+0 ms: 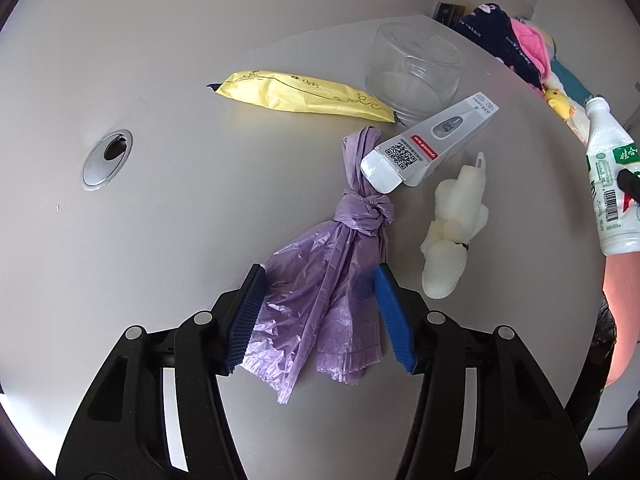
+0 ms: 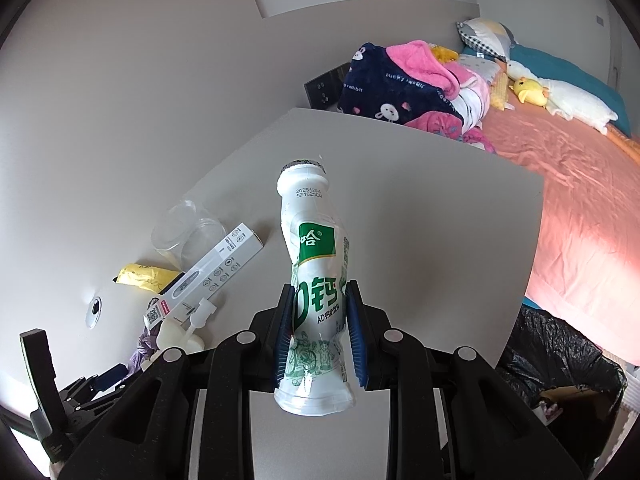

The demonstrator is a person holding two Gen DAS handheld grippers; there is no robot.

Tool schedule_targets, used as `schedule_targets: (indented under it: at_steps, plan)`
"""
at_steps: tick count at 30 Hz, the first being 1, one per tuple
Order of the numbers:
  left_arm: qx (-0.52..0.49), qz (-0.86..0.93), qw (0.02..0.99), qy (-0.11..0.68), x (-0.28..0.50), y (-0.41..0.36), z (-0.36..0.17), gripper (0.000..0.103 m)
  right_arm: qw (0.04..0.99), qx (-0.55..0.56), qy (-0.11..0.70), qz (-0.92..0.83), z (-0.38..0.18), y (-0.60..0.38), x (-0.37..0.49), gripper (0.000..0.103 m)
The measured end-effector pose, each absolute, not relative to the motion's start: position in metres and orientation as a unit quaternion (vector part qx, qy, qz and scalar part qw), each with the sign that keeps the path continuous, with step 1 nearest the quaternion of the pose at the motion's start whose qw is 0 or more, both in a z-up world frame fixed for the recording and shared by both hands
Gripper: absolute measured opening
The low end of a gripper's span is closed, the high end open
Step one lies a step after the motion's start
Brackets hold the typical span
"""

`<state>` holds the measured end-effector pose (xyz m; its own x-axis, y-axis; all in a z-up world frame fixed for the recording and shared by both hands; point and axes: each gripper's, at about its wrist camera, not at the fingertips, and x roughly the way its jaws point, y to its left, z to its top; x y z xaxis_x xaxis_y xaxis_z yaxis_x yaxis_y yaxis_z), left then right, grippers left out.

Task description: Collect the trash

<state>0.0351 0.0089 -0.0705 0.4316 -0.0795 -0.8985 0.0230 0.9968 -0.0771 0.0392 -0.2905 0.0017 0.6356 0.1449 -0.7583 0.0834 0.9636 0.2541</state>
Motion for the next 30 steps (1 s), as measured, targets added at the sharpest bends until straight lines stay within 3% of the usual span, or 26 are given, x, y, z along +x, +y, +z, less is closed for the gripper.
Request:
schedule_targets:
  at_steps: [8,10,12,30]
  plan:
    - [-0.022,-0.014,0.853,0.522,0.036,0.011,-0.070,0.030,0.893,0.134,0.429,0.024,-0.001,-0.290,0.041,0.027]
    - [-0.029,-0.012,0.855,0.517,0.033,0.015,-0.070,0.011,0.893,0.135,0.429,0.024,-0.001,-0.291,0.041,0.027]
    - [-0.046,-0.010,0.857,0.513,0.032,0.020,-0.068,0.005,0.893,0.136,0.429,0.024,-0.001,-0.292,0.041,0.027]
    - [-0.025,-0.066,0.896,0.438,0.013,-0.023,0.014,0.003,0.903,0.151,0.401,0.025,0.021,-0.319,0.007,0.027]
